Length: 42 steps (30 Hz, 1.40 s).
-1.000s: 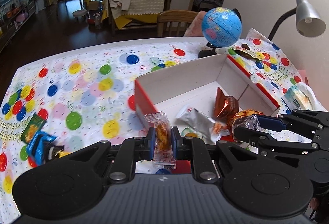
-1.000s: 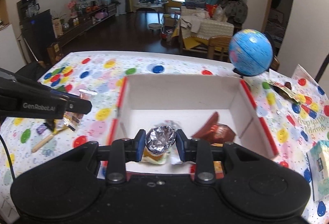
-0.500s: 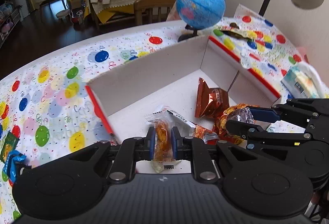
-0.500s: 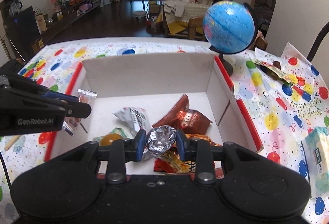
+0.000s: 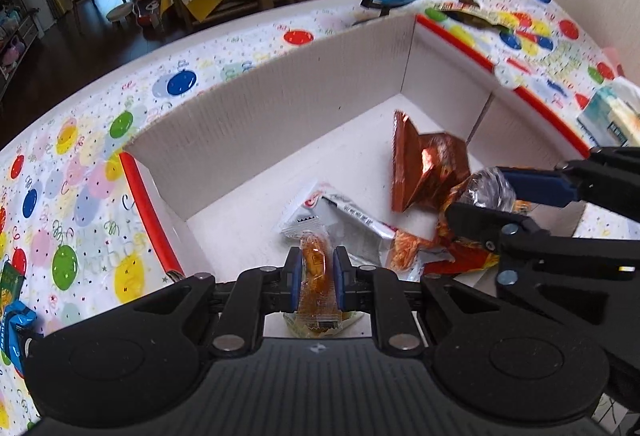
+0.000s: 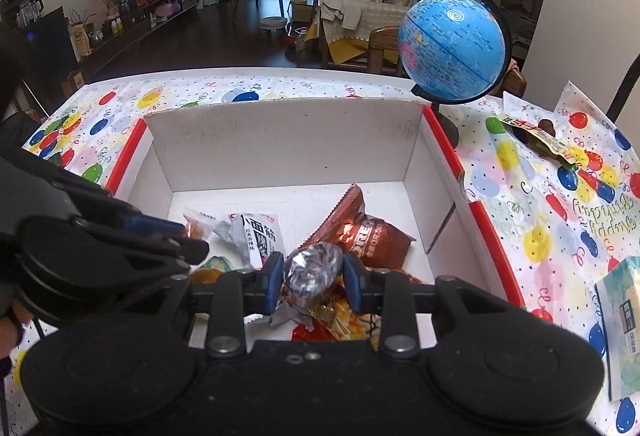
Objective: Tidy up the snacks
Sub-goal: 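Open both grippers to drop the snack stick and foil candy into the box, then withdraw both grippers from the box back over the remaining snacks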
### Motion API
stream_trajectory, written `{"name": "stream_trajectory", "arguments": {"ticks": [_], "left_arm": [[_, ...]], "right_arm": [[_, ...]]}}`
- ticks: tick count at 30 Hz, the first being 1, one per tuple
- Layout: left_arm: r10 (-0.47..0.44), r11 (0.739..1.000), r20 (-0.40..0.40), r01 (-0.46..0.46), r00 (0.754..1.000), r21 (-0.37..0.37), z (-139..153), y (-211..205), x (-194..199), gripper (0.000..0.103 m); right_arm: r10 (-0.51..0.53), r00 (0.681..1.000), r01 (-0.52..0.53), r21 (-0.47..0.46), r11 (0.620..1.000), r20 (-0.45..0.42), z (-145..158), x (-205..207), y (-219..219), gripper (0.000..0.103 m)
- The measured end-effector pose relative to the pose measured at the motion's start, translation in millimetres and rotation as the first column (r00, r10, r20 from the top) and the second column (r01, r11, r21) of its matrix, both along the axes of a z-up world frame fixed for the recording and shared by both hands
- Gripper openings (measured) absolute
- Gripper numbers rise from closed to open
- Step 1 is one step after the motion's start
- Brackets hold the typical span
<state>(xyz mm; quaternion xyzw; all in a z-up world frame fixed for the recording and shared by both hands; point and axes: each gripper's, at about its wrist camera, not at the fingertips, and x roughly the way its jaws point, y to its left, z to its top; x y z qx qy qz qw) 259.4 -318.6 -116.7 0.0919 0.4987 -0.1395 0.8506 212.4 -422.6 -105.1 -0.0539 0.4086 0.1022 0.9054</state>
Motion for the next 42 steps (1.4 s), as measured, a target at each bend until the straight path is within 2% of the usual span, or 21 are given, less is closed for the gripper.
{"name": "stream_trajectory", "arguments": {"ticks": [5, 13, 16, 19, 20, 21, 28, 31, 34, 38, 42], "left_arm": [[0.007, 1.0, -0.027, -0.007, 1.0, -0.001, -5, 1, 3, 0.016], [0.018, 1.0, -0.028, -0.018, 0.999, -0.018, -1, 3, -2, 0.019], [0.025, 0.999, -0.027, -0.026, 0.999, -0.04, 3, 6, -4, 0.026], [0.033, 0.998, -0.018, -0.034, 0.999, -0.057, 9, 10, -8, 0.038], [0.036, 0.997, -0.013, -0.037, 0.999, -0.064, 12, 12, -9, 0.05], [0.041, 0.997, -0.001, -0.041, 0.999, -0.07, 14, 13, -12, 0.056], [0.043, 0.995, 0.04, -0.039, 0.998, -0.097, 34, 22, -24, 0.058], [0.053, 0.992, 0.057, -0.046, 0.997, -0.115, 43, 29, -31, 0.064], [0.063, 0.99, 0.075, -0.053, 0.995, -0.133, 52, 37, -37, 0.065], [0.074, 0.987, 0.098, -0.058, 0.992, -0.153, 64, 49, -46, 0.065], [0.085, 0.983, 0.121, -0.064, 0.989, -0.171, 75, 64, -56, 0.073]], "right_arm": [[-0.005, 1.0, 0.005, -0.007, 1.0, -0.012, -2, 2, -1, 0.032], [-0.005, 1.0, 0.005, 0.006, 1.0, -0.018, 1, -3, -4, 0.035], [-0.006, 1.0, 0.006, 0.012, 1.0, -0.016, 4, -6, -5, 0.039], [-0.008, 1.0, 0.009, 0.014, 1.0, -0.009, 8, -9, -6, 0.042], [-0.01, 1.0, 0.01, 0.018, 1.0, -0.008, 9, -11, -7, 0.043], [-0.012, 1.0, 0.012, 0.021, 1.0, -0.005, 11, -12, -7, 0.043], [-0.02, 1.0, 0.019, 0.033, 0.999, 0.022, 24, -25, -9, 0.054], [-0.014, 0.999, 0.013, 0.037, 0.999, 0.039, 32, -31, -7, 0.062], [-0.005, 0.998, 0.003, 0.041, 0.999, 0.059, 40, -37, -3, 0.064], [-0.001, 0.996, -0.004, 0.049, 0.999, 0.088, 49, -44, 3, 0.076], [-0.001, 0.995, -0.006, 0.072, 0.997, 0.104, 58, -49, 8, 0.082]]}}
